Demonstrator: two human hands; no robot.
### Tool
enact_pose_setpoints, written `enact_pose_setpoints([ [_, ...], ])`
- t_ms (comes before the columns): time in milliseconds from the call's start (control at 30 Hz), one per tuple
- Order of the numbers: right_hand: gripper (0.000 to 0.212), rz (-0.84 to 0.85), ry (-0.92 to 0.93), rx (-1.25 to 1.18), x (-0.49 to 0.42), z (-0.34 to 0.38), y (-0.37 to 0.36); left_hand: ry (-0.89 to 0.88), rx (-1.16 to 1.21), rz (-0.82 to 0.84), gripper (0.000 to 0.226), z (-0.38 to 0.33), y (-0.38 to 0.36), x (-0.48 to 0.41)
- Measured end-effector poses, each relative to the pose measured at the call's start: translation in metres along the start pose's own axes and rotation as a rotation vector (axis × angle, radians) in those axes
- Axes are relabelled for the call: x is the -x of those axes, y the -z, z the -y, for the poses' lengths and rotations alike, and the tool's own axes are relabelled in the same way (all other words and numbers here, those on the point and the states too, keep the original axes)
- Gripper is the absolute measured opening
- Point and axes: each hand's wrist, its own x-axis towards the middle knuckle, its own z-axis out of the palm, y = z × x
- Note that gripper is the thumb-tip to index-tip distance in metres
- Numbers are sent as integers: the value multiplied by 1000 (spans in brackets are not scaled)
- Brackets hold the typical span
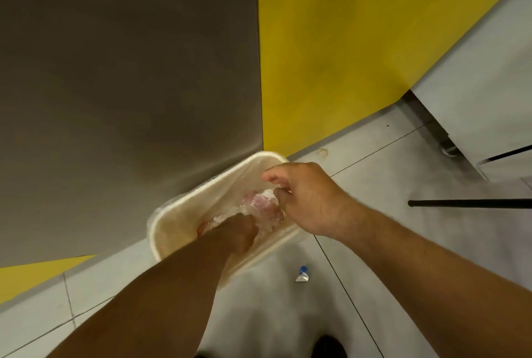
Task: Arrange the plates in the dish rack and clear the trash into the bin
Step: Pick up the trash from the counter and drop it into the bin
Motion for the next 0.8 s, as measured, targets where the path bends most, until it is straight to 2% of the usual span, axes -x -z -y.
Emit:
enact_pose_setpoints([
  [67, 36, -29, -4, -8, 3, -1, 1, 0, 131, 54, 39, -5, 10, 10],
  [133, 33, -59, -22, -23, 9, -1, 3, 0, 207, 159, 33, -10, 30, 28],
  [200, 30, -91, -50, -59, 18, 1, 6, -11, 204, 114, 27, -11, 49, 48],
  [333, 28, -125, -91, -103, 45, 22, 23, -29, 245, -285, 34, -15, 88, 113],
  [467, 27, -181, -71, -51, 83, 65, 66, -159, 225, -625, 38, -35, 140, 211],
  [533, 26, -212, -42, -32, 105, 96, 96, -235, 223, -734, 44, -50, 171, 263],
  [667, 26, -282, 20, -28, 157, 168, 162, -345, 179, -893, 32, -82, 236, 369],
  [800, 29, -393, 124, -51, 206, 239, 230, -428, 122, -996, 31, -111, 303, 464],
])
